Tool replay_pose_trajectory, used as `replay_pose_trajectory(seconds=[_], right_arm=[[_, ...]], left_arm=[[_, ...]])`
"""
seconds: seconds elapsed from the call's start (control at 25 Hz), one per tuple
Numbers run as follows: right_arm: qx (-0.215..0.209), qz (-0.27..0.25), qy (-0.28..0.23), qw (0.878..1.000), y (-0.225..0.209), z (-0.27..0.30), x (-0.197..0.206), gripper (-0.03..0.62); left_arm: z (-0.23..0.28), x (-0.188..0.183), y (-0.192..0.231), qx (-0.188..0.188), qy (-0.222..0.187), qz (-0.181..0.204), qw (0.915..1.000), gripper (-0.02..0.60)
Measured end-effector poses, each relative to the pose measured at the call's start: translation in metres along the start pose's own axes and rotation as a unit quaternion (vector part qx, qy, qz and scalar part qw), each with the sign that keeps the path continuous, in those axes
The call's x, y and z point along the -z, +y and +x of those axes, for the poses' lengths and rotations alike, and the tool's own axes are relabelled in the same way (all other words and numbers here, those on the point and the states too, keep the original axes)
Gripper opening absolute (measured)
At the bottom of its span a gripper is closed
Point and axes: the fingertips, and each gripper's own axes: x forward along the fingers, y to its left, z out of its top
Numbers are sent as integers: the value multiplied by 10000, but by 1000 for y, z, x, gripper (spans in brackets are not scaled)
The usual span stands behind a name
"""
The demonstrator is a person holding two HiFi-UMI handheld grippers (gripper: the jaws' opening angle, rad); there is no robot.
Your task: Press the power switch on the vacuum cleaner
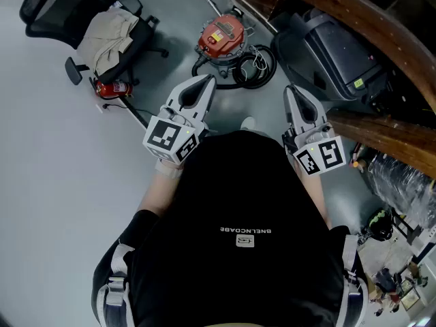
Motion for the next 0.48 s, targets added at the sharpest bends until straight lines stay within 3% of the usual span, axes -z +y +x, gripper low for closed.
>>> replay_pose_trajectory(seconds=[0.48], right_arm=[[-28,169,-79,9998,-24,-6,-1,28]], left_arm=[[21,7,-12,-28,156,72,9998,15]])
